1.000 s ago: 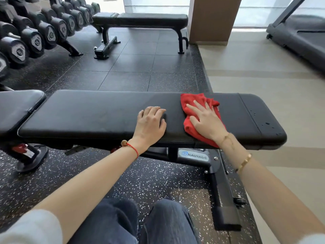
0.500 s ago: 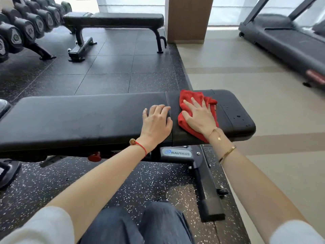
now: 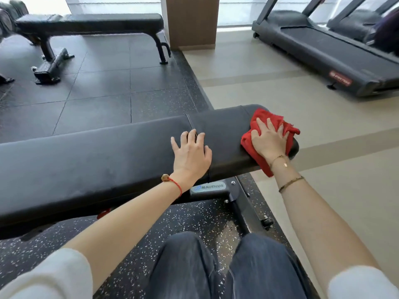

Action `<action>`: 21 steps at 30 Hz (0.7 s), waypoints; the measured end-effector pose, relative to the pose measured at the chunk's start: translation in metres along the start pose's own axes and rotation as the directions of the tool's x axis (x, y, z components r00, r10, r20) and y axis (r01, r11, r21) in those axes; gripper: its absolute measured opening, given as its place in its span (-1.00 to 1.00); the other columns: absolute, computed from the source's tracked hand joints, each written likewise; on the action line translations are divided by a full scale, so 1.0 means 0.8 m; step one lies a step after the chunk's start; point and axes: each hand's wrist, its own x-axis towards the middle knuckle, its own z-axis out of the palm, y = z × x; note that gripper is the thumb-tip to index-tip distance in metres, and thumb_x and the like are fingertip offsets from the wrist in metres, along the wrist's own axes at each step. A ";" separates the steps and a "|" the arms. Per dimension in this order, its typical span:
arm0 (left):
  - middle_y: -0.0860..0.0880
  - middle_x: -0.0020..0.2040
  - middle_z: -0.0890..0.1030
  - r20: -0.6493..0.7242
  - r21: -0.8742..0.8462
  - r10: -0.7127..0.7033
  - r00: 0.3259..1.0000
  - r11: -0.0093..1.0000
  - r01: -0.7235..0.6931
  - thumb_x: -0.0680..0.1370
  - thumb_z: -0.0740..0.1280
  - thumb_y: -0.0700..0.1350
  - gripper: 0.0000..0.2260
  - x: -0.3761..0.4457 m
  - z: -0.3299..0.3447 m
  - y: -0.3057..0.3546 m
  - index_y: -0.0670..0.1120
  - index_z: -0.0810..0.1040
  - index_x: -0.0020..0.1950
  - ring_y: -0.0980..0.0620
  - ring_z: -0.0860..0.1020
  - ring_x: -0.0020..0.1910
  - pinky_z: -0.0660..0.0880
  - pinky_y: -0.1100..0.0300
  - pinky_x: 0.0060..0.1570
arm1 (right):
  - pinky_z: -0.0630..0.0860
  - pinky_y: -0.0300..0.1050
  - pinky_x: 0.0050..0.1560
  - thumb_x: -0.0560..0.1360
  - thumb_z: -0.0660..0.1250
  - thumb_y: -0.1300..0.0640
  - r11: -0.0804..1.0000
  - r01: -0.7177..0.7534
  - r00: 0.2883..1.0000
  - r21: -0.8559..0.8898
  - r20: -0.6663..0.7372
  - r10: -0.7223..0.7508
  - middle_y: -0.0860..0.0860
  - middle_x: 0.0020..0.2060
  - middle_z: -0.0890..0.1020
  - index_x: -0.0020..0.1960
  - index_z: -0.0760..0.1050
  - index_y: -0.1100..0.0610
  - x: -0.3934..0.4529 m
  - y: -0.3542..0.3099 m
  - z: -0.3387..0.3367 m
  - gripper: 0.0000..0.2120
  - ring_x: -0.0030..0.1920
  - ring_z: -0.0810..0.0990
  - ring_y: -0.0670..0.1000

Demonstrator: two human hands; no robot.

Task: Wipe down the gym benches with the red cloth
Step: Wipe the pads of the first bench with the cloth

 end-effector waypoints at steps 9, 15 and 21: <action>-0.08 0.46 0.34 -0.005 0.038 0.013 1.000 0.999 -0.013 0.60 0.10 0.02 -0.58 0.001 0.004 0.000 -0.04 0.33 0.44 -0.13 0.25 0.45 0.09 -0.35 0.44 | -0.16 0.19 0.54 0.59 0.08 -0.03 0.928 0.371 0.927 0.030 0.058 -0.372 -0.08 0.56 0.14 0.48 0.20 -0.25 -0.016 0.024 0.002 -0.54 0.57 -0.04 0.18; -0.08 0.48 0.34 -0.006 0.033 0.013 1.000 0.999 -0.013 0.60 0.11 0.01 -0.58 -0.001 0.006 0.000 -0.04 0.33 0.46 -0.12 0.24 0.47 0.08 -0.34 0.46 | -0.17 0.14 0.55 0.59 0.08 0.02 0.986 0.140 0.988 0.090 -0.080 -0.133 0.00 0.55 0.17 0.49 0.26 -0.14 -0.005 0.053 0.003 -0.53 0.56 -0.01 0.20; -0.06 0.44 0.40 -0.063 0.062 -0.013 0.998 0.998 0.017 0.57 0.16 -0.01 -0.60 0.000 0.008 0.004 -0.04 0.40 0.40 -0.10 0.31 0.43 0.15 -0.32 0.43 | -0.14 0.21 0.54 0.60 -0.02 -0.04 0.997 0.051 0.998 0.055 0.045 -0.054 -0.02 0.57 0.08 0.52 0.16 -0.18 0.058 0.040 -0.012 -0.52 0.55 -0.02 0.27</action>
